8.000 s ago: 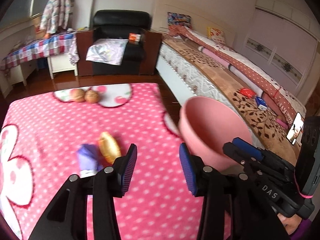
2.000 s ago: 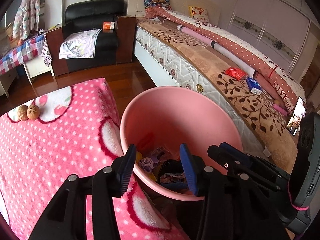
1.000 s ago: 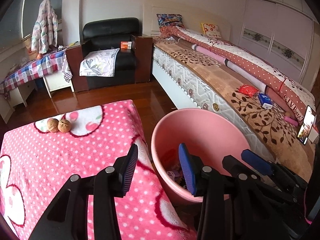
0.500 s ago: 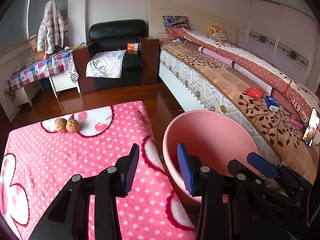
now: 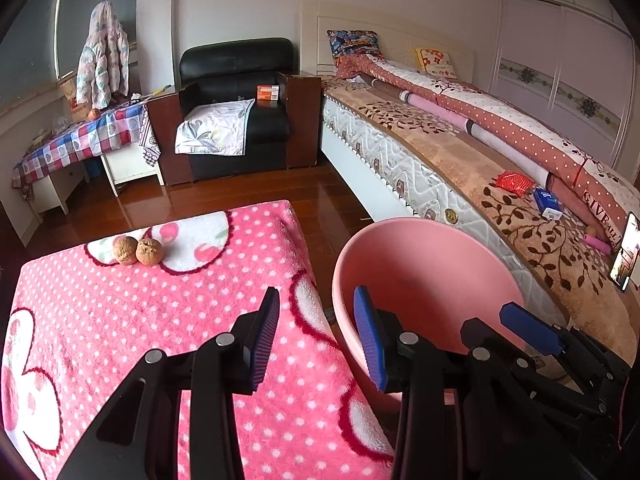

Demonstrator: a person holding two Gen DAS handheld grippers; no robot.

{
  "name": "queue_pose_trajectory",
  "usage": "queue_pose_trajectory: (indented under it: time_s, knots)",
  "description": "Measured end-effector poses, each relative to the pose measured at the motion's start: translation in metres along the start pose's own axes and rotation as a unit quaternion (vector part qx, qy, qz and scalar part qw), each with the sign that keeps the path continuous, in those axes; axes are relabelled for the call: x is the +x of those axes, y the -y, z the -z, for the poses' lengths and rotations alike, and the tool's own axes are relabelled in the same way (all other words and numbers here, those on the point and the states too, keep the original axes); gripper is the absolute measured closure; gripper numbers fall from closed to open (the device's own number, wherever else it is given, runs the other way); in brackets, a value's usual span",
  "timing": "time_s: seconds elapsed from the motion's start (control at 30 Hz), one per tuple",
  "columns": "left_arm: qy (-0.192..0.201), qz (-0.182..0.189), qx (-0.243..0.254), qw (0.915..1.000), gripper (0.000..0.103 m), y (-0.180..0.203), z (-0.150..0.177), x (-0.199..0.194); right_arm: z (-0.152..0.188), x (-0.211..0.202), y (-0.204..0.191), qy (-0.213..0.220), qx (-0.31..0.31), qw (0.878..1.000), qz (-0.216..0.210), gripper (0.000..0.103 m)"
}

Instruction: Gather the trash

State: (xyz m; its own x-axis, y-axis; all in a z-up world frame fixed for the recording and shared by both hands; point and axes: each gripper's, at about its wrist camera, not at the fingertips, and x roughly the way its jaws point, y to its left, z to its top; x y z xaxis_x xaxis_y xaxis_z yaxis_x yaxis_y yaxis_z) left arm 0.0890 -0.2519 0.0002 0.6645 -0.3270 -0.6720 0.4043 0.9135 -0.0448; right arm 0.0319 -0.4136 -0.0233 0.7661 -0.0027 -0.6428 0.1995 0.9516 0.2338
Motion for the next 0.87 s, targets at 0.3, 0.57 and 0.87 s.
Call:
queue_pose_trajectory:
  time_s: [0.3,0.57,0.87]
  knots:
    - [0.001,-0.002,0.000,1.0000,0.065,0.0000,0.0004,0.0005,0.0002,-0.0003,-0.0009,0.000,0.000,1.000,0.001,0.056]
    - [0.001,-0.005,0.005,1.0000,0.066,-0.0012,0.0033,0.0019,0.0003,0.0009,0.0002,-0.001,0.000,1.000,0.002,0.056]
    - [-0.003,-0.006,0.007,1.0000,0.066,-0.0008,0.0036,0.0033,-0.0004,0.0010,0.0004,-0.002,0.000,1.000,0.003,0.056]
